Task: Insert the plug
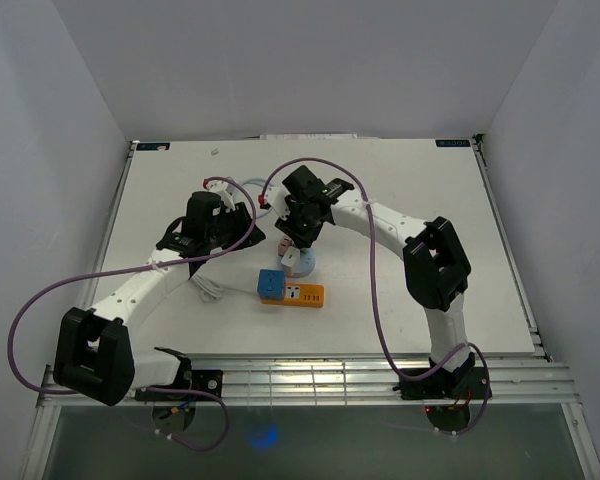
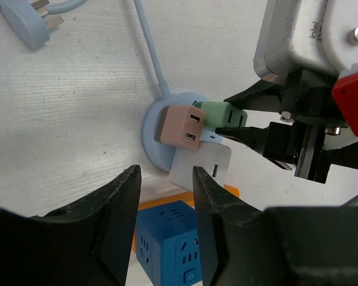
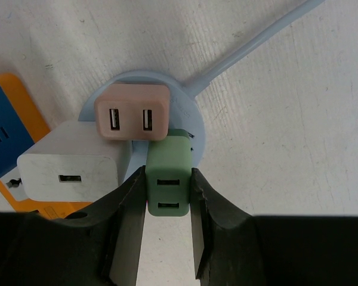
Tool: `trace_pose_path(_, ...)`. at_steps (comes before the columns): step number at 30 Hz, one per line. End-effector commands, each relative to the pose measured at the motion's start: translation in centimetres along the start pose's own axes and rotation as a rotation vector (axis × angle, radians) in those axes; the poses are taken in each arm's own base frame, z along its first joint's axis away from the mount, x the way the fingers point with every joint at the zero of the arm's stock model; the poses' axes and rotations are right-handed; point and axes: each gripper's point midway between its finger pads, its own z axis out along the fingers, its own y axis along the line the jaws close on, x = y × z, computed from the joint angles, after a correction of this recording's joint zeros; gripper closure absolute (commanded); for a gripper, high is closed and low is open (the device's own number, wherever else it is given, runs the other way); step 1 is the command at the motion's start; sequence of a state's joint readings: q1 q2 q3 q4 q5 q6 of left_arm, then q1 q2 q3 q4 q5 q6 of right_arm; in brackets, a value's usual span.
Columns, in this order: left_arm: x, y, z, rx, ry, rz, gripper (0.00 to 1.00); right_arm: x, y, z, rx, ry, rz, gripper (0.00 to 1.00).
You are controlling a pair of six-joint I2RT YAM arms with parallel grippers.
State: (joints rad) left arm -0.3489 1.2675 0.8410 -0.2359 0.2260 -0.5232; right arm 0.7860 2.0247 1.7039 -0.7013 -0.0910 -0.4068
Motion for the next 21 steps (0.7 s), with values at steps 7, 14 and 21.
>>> trace_pose_path(7,-1.2,-1.0,-1.2,0.03,-0.038,0.02,0.5,2.5,-0.1,1.3,0.038,0.082,0.068,0.92)
trace_pose_path(14,-1.1,-1.0,-1.1,0.033,-0.035,0.02,0.5,3.2,-0.3,1.9,0.078,0.107,0.08,0.92)
trace_pose_path(21,-1.0,-1.0,-1.2,0.033,-0.037,0.02,0.5,4.5,0.3,2.7,0.069,0.11,0.082,0.92)
